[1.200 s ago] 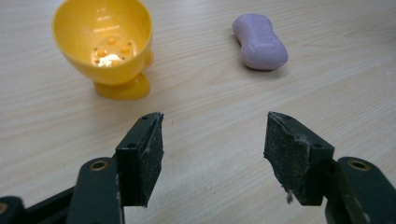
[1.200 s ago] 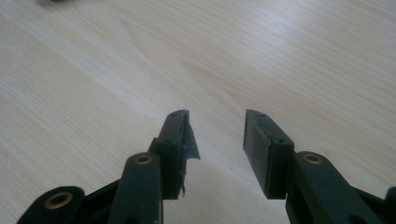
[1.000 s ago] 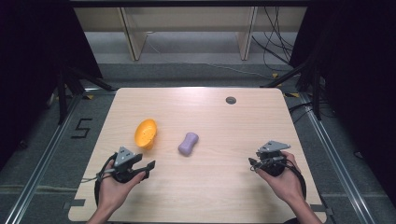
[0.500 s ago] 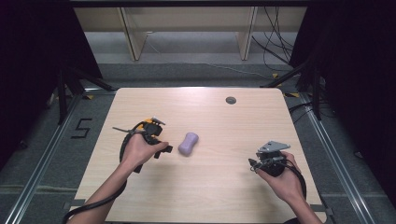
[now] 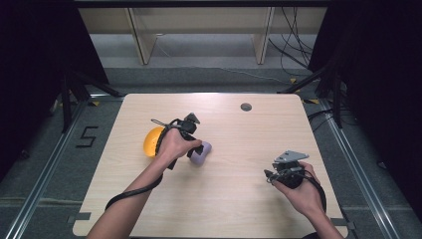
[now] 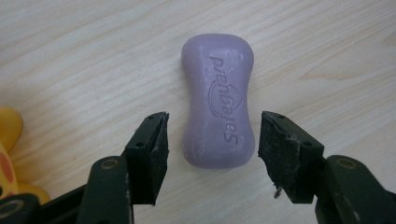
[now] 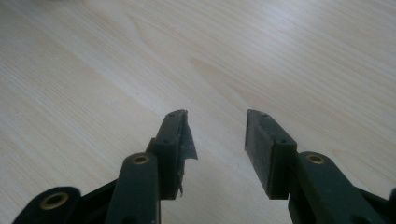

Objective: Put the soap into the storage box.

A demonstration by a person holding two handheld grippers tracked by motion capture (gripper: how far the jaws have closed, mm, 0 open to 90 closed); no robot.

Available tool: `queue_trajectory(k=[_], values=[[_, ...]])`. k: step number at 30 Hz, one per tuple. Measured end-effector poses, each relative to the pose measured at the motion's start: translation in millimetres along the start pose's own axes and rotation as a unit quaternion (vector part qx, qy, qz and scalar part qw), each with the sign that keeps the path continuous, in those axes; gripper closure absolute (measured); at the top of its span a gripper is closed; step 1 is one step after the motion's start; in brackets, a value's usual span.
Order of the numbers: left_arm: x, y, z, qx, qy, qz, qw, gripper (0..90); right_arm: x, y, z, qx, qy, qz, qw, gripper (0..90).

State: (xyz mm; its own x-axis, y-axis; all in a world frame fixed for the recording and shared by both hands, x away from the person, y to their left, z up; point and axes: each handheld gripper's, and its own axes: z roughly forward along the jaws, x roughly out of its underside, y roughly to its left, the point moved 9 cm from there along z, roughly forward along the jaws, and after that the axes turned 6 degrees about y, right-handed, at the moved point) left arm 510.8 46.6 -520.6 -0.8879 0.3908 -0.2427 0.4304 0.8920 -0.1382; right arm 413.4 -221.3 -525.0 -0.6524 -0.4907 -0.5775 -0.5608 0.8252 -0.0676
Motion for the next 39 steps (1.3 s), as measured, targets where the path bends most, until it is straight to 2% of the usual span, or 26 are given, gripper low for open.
queue_trajectory(k=[1, 3, 7, 10, 11, 13, 18, 20, 21, 22, 23, 25, 30, 31, 34, 39], values=[[-2.4, -1.1, 1.8, -0.003, 0.002, 0.005, 1.0, 42.3, 0.0, 0.0, 0.0, 0.0, 0.0, 0.0, 1.0, 58.7], [-4.9, -5.0, 4.6, 0.0, 0.015, -0.004, 0.9999, 42.2, -0.1, 0.0, 0.2, 0.0, 0.0, 0.001, 1.0, 58.6], [-8.7, -3.5, 13.7, -0.015, 0.036, 0.004, 0.9992, 42.2, 0.1, -0.9, 1.3, 0.002, -0.002, -0.005, 1.0, 58.6], [-10.6, -4.4, 19.5, -0.014, 0.048, 0.001, 0.9987, 42.2, -0.1, -1.1, 1.0, 0.002, -0.002, -0.008, 1.0, 58.5], [-11.8, -5.6, 21.8, -0.014, 0.045, -0.004, 0.9989, 42.3, -0.3, -1.1, 1.4, 0.002, -0.004, -0.008, 1.0, 58.4], [-12.1, -5.9, 24.7, -0.017, 0.05, 0.002, 0.9986, 42.4, -0.3, -1.0, 1.5, 0.002, -0.003, -0.008, 1.0, 58.5], [-14.0, -6.3, 30.7, -0.022, 0.056, -0.002, 0.9982, 42.7, -0.5, -0.2, 1.6, 0.0, -0.002, -0.008, 1.0, 58.4], [-14.7, -6.7, 31.6, -0.023, 0.058, -0.003, 0.9981, 43.0, -0.4, 1.3, 1.1, -0.004, 0.001, 0.0, 1.0, 58.4], [-15.1, -6.9, 32.4, -0.022, 0.058, -0.001, 0.9981, 43.1, -0.3, 1.7, 1.2, -0.005, 0.002, 0.001, 1.0, 58.3], [-15.4, -6.6, 33.3, -0.023, 0.057, 0.001, 0.9981, 43.3, -0.4, 0.3, 2.2, -0.001, -0.001, -0.009, 1.0, 58.3], [-16.7, -7.4, 35.1, -0.022, 0.048, -0.003, 0.9986, 43.4, -0.5, 0.6, 2.3, -0.002, 0.0, -0.008, 1.0, 58.3], [-16.2, -8.4, 35.3, -0.02, 0.057, -0.002, 0.9982, 43.8, -1.1, 0.2, 2.6, -0.001, -0.002, -0.011, 0.9999, 58.3], [-17.2, -8.4, 38.2, -0.025, 0.056, -0.001, 0.9981, 44.9, -1.2, 1.9, 2.2, -0.006, 0.002, -0.004, 1.0, 58.2], [-16.3, -7.9, 38.2, -0.026, 0.065, -0.001, 0.9975, 45.6, -1.3, 2.0, 2.5, -0.006, 0.002, -0.004, 1.0, 58.2], [-15.7, -7.4, 38.9, -0.026, 0.071, -0.001, 0.9972, 46.4, -1.4, 2.1, 2.6, -0.007, 0.002, -0.004, 1.0, 58.2], [-18.5, -8.0, 41.6, -0.032, 0.06, -0.001, 0.9977, 46.2, -1.8, 2.5, 2.6, -0.007, 0.002, -0.004, 1.0, 58.1]])
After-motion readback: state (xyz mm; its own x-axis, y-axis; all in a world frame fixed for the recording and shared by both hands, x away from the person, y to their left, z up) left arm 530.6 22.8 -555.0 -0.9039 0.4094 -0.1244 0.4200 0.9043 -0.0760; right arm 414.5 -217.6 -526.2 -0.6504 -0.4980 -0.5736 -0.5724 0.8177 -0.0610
